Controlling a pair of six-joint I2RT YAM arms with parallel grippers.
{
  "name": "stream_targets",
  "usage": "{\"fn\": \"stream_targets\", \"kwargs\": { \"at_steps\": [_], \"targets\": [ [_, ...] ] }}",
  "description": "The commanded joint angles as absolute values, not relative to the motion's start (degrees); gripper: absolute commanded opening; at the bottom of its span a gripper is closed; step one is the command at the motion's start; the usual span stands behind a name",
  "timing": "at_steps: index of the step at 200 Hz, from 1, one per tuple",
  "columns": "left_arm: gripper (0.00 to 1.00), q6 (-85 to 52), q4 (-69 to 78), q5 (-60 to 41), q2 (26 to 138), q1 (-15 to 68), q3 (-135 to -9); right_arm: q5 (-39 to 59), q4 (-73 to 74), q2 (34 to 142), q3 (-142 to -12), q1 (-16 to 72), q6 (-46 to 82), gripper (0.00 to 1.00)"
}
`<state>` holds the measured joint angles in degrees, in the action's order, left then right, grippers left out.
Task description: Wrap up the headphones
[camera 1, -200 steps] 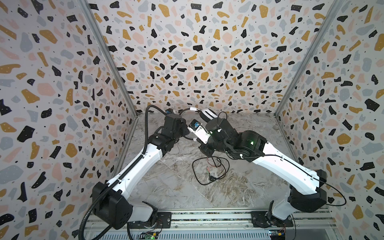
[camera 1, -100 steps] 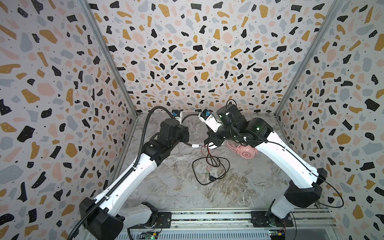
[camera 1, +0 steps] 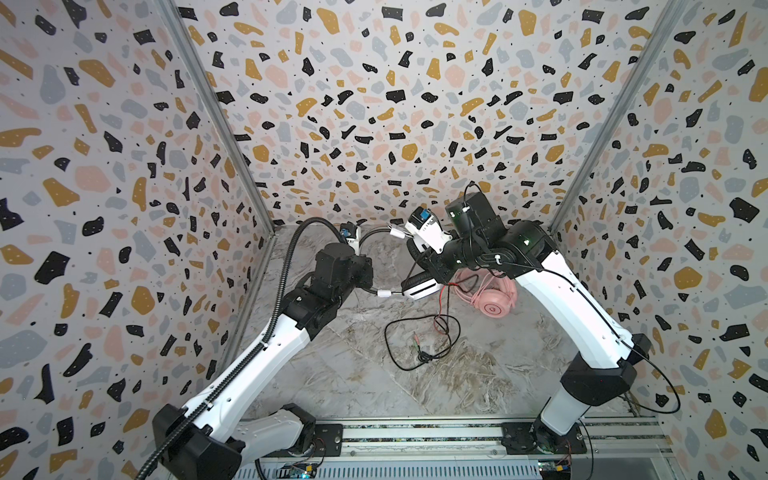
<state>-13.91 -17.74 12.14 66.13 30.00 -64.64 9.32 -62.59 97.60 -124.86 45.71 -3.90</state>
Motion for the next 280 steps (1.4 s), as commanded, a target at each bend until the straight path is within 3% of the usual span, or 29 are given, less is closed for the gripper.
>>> {"fn": "stream_targets", "kwargs": {
  "at_steps": [1,30,99,139,170,236,280],
  "targets": [
    [0.00,-7.9,-25.0,11.3,65.1,30.4,-63.9,5.5,-52.9,95.7,-129.2,42.9,-2.3,0.04],
    [0.00,-7.6,-25.6,9.9,65.6,30.4,-65.2,2.7,-52.2,96.6,-129.2,42.5,-2.8,0.05],
    [0.00,-4.1,-29.1,6.5,65.5,30.3,-62.1,-15.4,-47.5,95.5,-126.9,42.1,-9.8,0.06],
    [0.00,-5.3,-29.2,13.7,63.2,30.1,-60.3,-14.0,-43.0,89.3,-118.3,42.1,-9.2,0.06],
    [0.00,-5.3,-29.6,12.7,64.5,30.0,-60.7,-11.2,-41.0,84.4,-113.1,42.4,-7.2,0.07],
    [0.00,-8.8,-29.6,17.0,65.9,29.8,-61.6,-25.8,-44.4,82.5,-109.1,48.6,-6.1,0.05],
    [0.00,-14.5,-31.2,23.8,67.2,29.1,-62.7,-25.6,-40.2,78.4,-101.2,50.8,-2.6,0.04]
  ]
}}
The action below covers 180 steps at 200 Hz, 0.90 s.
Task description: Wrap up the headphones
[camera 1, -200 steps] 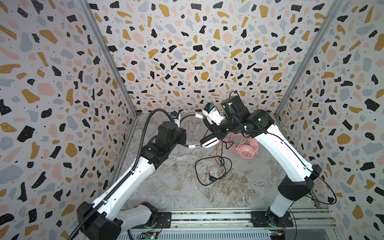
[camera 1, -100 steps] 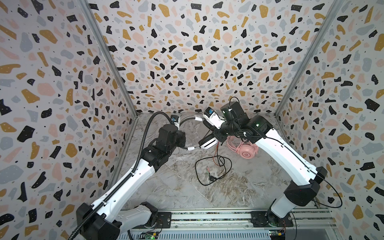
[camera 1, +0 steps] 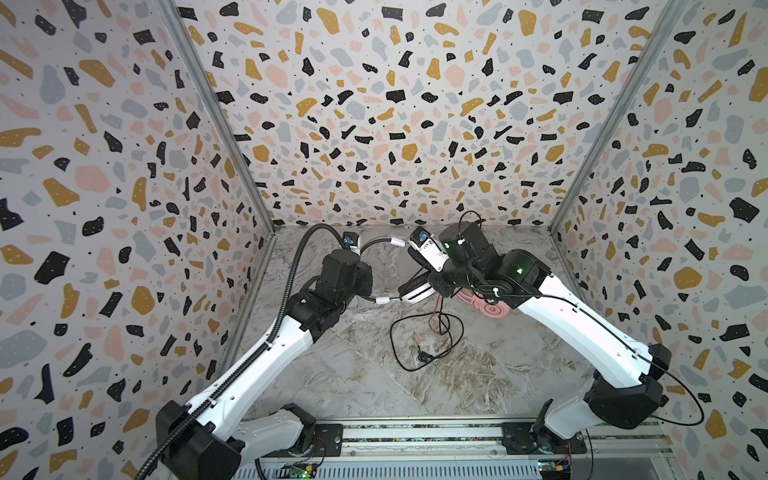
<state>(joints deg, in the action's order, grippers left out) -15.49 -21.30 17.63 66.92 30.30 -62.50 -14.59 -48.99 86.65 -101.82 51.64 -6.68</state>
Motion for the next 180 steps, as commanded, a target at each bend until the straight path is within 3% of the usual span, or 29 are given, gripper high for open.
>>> {"fn": "stream_targets", "kwargs": {
  "at_steps": [1,32,52,101,180],
  "targets": [
    [0.00,-14.6,-31.2,23.7,67.2,29.1,-62.7,-25.5,-40.1,78.2,-101.0,50.8,-2.6,0.04],
    [0.00,-15.2,-30.6,21.2,67.3,29.1,-62.4,-22.5,-36.1,75.7,-96.4,51.1,-2.1,0.04],
    [0.00,-12.4,-31.7,16.9,67.9,29.1,-62.6,-25.1,-34.4,75.6,-95.4,49.9,-4.0,0.04],
    [0.00,-10.0,-33.9,17.8,66.4,29.1,-60.7,-31.0,-31.3,73.9,-95.0,44.5,-8.7,0.06],
    [0.00,-6.0,-33.7,9.3,65.0,29.2,-59.4,-27.8,-25.8,76.2,-96.5,43.9,-17.4,0.10]
  ]
}}
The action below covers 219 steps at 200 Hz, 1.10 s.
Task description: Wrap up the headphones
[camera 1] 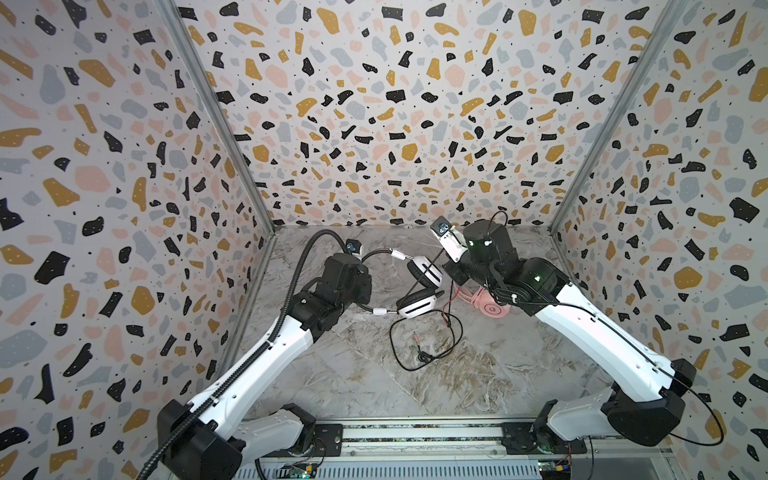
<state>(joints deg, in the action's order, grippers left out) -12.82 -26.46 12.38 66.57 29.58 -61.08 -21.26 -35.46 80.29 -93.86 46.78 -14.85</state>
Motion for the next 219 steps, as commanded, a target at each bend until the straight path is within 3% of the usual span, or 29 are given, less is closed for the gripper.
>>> {"fn": "stream_targets", "kwargs": {
  "at_steps": [1,36,77,115,155,219],
  "targets": [
    [0.00,-5.9,-33.7,9.1,65.0,29.2,-59.3,-27.4,-25.8,76.2,-96.5,43.9,-17.4,0.10],
    [0.00,-4.1,-31.6,1.7,63.5,29.2,-57.9,-22.3,-24.2,78.3,-96.6,42.9,-17.6,0.10],
    [0.00,-3.2,-31.1,-6.0,61.9,29.3,-57.7,-13.0,-25.3,84.9,-102.4,34.1,-13.5,0.10],
    [0.00,-4.4,-27.2,-19.1,58.9,29.3,-57.9,-8.4,-26.7,92.7,-105.7,31.7,-11.2,0.10],
    [0.00,-6.2,-25.6,-25.9,57.9,29.3,-60.4,1.2,-21.3,93.9,-99.5,29.3,-6.3,0.09],
    [0.00,-9.5,-26.1,-25.3,57.7,29.2,-66.5,11.1,-12.0,90.7,-83.9,25.0,0.0,0.08]
  ]
}}
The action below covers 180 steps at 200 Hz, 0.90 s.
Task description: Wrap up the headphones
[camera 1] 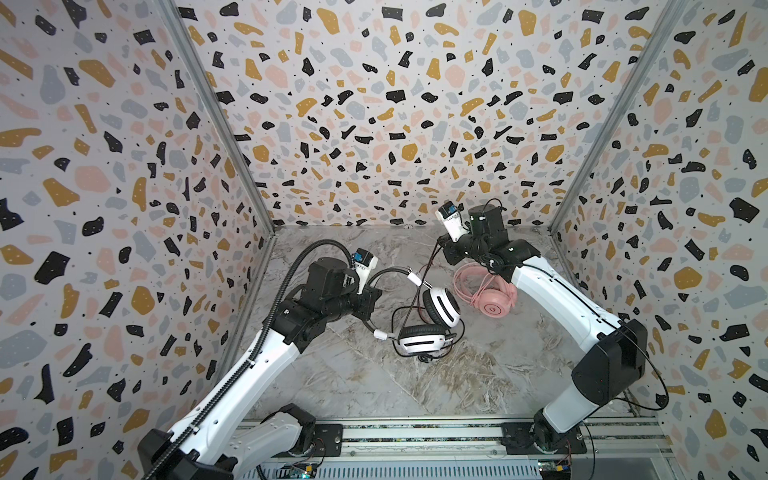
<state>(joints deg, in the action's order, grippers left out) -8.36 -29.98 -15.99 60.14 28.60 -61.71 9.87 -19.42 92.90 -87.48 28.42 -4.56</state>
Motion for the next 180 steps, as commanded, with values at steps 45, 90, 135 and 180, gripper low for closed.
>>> {"fn": "stream_targets", "kwargs": {
  "at_steps": [45,90,135,180],
  "targets": [
    [0.00,-15.6,-21.0,-28.8,59.7,29.3,-72.1,33.1,1.1,89.5,-73.3,25.0,8.5,0.12],
    [0.00,-22.6,-17.3,-33.5,62.6,29.3,-76.5,40.4,9.4,91.0,-70.5,25.5,13.7,0.21],
    [0.00,-24.1,-20.4,-31.5,64.5,29.1,-80.7,42.4,12.2,91.2,-67.9,25.5,14.0,0.40],
    [0.00,-26.0,-24.7,-31.6,68.3,26.6,-85.5,39.2,15.8,87.6,-59.0,23.5,16.2,0.48]
  ]
}}
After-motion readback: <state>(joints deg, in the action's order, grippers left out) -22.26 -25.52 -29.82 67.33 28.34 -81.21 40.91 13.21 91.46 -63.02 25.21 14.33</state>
